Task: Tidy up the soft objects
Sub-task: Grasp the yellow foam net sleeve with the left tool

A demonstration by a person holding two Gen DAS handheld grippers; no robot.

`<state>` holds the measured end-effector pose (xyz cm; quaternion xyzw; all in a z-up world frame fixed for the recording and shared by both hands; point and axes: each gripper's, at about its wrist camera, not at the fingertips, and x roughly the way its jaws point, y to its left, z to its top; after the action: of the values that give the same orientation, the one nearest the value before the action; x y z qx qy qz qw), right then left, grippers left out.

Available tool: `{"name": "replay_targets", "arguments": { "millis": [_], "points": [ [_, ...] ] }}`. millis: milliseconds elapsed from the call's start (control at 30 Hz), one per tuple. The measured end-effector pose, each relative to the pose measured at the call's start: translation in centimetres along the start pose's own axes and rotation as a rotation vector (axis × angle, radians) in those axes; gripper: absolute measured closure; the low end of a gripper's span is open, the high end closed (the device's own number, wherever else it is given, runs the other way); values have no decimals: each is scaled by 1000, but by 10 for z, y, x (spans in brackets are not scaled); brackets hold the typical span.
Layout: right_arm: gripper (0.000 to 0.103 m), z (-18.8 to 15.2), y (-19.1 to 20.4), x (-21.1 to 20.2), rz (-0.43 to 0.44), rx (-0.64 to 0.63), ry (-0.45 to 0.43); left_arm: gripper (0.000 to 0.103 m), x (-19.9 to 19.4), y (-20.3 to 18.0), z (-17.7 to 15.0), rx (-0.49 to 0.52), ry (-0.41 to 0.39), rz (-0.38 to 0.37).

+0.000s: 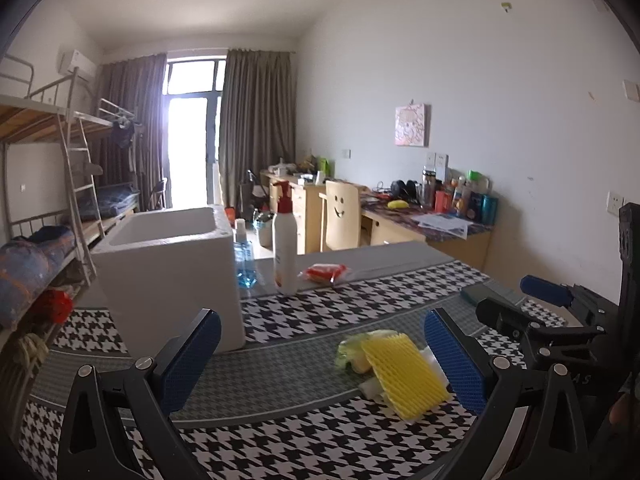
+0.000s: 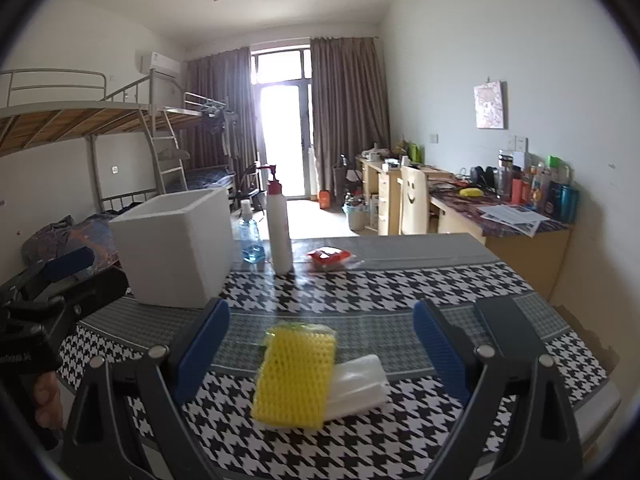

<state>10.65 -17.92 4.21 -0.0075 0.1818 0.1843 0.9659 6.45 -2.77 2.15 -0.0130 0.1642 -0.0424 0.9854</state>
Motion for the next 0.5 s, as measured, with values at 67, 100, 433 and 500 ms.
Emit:
{"name": "replay_targets", "arguments": {
  "millis": [67, 100, 433, 500],
  "points": [
    [8, -2, -5, -1, -11, 21, 3, 1, 3, -3, -1, -2, 10, -14],
    [8, -3, -7, -1, -16, 34, 5, 1, 5, -6, -2, 2, 17, -23],
    [8, -17, -18, -1, -63, 34, 57, 1, 26, -24, -18, 20, 113, -92],
    [8, -21, -20, 1, -65, 40, 71, 1, 32, -26, -21, 19, 141, -91]
  ]
}}
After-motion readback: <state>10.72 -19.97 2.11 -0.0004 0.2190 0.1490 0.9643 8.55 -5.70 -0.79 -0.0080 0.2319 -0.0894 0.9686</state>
